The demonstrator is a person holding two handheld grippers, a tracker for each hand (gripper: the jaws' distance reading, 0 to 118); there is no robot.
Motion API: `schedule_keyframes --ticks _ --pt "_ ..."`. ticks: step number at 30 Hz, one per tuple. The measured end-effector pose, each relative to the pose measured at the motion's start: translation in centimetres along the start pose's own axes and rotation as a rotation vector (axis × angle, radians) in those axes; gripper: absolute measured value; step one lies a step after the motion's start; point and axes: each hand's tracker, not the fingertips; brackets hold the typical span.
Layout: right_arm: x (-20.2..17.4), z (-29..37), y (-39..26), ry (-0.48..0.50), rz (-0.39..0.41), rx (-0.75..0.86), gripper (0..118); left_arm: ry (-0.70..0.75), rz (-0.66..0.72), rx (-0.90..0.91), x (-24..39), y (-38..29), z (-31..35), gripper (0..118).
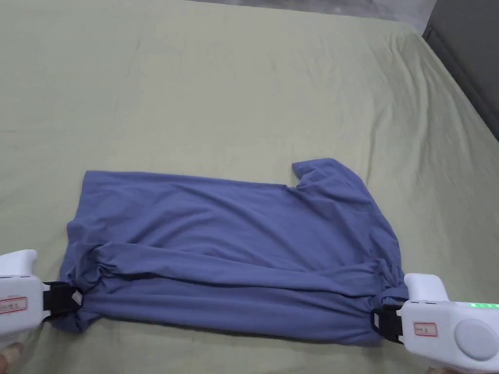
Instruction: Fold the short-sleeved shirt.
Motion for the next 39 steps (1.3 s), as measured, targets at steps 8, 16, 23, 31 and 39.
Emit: schedule_keyframes --ticks 8,16,23,31,39 --pt "1.3 0.0 1.3 0.001 -0.036 0.005 58 0.034 -0.018 0.01 1.2 0.4 0.3 3" --pt "1.0 7.8 6.6 0.062 -0.121 0.436 118 0.045 -0.043 0.319 5.4 5.4 8.3 118" --pt "-4.1 3.4 10.5 -0.084 -0.013 0.322 3 0.026 -0.169 0.203 8.1 6.0 1.6 0" --pt "-5.3 1.5 12.0 -0.066 0.045 0.339 3 0.129 -0.187 0.245 7.6 14.1 -2.2 118" --pt "-2.9 1.0 14.2 -0.117 0.07 0.305 3 0.197 -0.104 0.072 4.3 19.4 -11.1 118"
